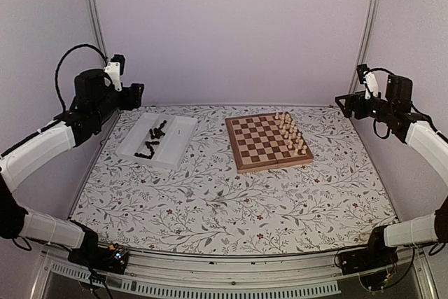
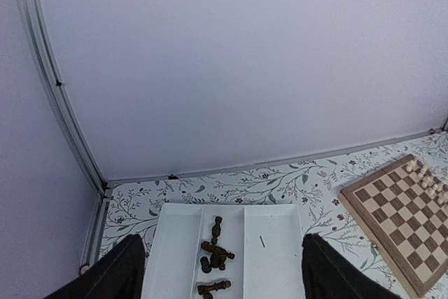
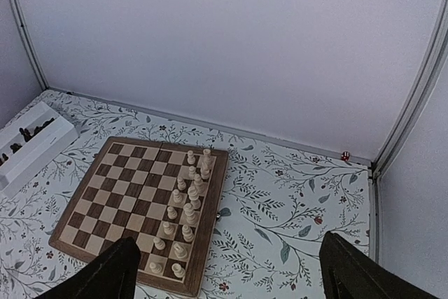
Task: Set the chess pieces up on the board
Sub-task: Adjust the chessboard at the center of the board.
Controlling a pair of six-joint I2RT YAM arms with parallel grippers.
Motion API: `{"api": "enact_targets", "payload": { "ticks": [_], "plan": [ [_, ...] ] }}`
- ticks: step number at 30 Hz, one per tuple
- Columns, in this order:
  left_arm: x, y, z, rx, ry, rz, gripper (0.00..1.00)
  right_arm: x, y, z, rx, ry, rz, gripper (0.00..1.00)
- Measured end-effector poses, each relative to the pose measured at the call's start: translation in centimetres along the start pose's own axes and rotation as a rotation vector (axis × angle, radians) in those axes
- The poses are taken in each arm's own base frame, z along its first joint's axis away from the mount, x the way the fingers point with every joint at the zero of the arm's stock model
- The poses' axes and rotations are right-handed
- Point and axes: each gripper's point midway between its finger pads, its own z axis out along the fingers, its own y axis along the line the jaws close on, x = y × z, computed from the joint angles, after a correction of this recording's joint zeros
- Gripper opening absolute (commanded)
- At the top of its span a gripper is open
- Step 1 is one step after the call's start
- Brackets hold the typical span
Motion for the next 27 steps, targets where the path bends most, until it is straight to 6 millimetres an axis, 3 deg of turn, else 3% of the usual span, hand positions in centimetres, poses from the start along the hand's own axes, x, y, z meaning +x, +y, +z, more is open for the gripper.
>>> {"api": "enact_targets", "payload": {
  "ticks": [7, 12, 18, 23, 27],
  "plan": [
    [2.9, -1.8, 2.4, 0.133, 0.044, -0.003, 0.78, 3.6, 1.2, 1.9, -0.121, 0.079, -0.013, 0.98],
    [5.7, -5.2, 3.7, 0.266, 0.109, 0.01, 0.78, 6.0, 4.7, 4.1, -0.249, 0.157, -0.1, 0.95],
    [9.5, -11.5, 5.1, 0.448, 0.216, 0.011, 0.77, 7.5, 12.6, 6.6, -0.455, 0.227, -0.242, 0.87],
    [10.3, -16.9, 7.9, 0.562, 0.265, -0.012, 0.77, 8.9, 20.2, 7.6, -0.612, 0.26, -0.368, 0.83],
    [10.8, -19.8, 10.0, 0.596, 0.287, -0.034, 0.76, 11.1, 25.4, 8.5, -0.706, 0.321, -0.441, 0.77]
  ]
}}
